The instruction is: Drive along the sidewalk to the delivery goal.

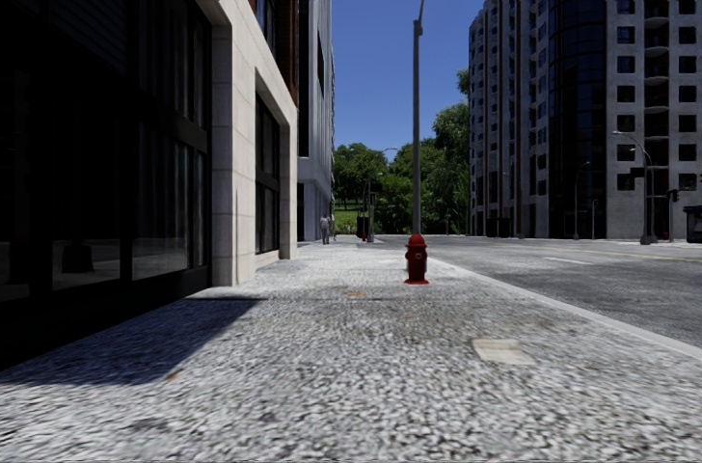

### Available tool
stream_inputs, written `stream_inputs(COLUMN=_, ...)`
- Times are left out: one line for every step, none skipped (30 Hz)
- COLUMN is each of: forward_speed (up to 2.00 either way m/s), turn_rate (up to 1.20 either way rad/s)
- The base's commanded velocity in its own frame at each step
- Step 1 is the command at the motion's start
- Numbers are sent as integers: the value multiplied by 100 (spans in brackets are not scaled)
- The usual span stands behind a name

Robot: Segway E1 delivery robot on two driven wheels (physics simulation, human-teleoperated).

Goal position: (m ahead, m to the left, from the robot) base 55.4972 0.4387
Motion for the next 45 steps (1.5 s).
stream_inputs(forward_speed=149, turn_rate=0)
stream_inputs(forward_speed=149, turn_rate=0)
stream_inputs(forward_speed=149, turn_rate=0)
stream_inputs(forward_speed=149, turn_rate=0)
stream_inputs(forward_speed=149, turn_rate=0)
stream_inputs(forward_speed=149, turn_rate=0)
stream_inputs(forward_speed=149, turn_rate=0)
stream_inputs(forward_speed=149, turn_rate=0)
stream_inputs(forward_speed=149, turn_rate=0)
stream_inputs(forward_speed=149, turn_rate=0)
stream_inputs(forward_speed=149, turn_rate=0)
stream_inputs(forward_speed=149, turn_rate=0)
stream_inputs(forward_speed=149, turn_rate=0)
stream_inputs(forward_speed=149, turn_rate=0)
stream_inputs(forward_speed=149, turn_rate=0)
stream_inputs(forward_speed=149, turn_rate=0)
stream_inputs(forward_speed=149, turn_rate=0)
stream_inputs(forward_speed=149, turn_rate=0)
stream_inputs(forward_speed=149, turn_rate=0)
stream_inputs(forward_speed=149, turn_rate=0)
stream_inputs(forward_speed=149, turn_rate=0)
stream_inputs(forward_speed=149, turn_rate=0)
stream_inputs(forward_speed=149, turn_rate=0)
stream_inputs(forward_speed=149, turn_rate=0)
stream_inputs(forward_speed=149, turn_rate=0)
stream_inputs(forward_speed=149, turn_rate=0)
stream_inputs(forward_speed=149, turn_rate=0)
stream_inputs(forward_speed=149, turn_rate=0)
stream_inputs(forward_speed=149, turn_rate=0)
stream_inputs(forward_speed=149, turn_rate=0)
stream_inputs(forward_speed=149, turn_rate=0)
stream_inputs(forward_speed=149, turn_rate=0)
stream_inputs(forward_speed=149, turn_rate=0)
stream_inputs(forward_speed=149, turn_rate=0)
stream_inputs(forward_speed=149, turn_rate=0)
stream_inputs(forward_speed=149, turn_rate=0)
stream_inputs(forward_speed=149, turn_rate=0)
stream_inputs(forward_speed=149, turn_rate=0)
stream_inputs(forward_speed=149, turn_rate=0)
stream_inputs(forward_speed=149, turn_rate=0)
stream_inputs(forward_speed=149, turn_rate=0)
stream_inputs(forward_speed=149, turn_rate=0)
stream_inputs(forward_speed=149, turn_rate=0)
stream_inputs(forward_speed=149, turn_rate=0)
stream_inputs(forward_speed=149, turn_rate=0)
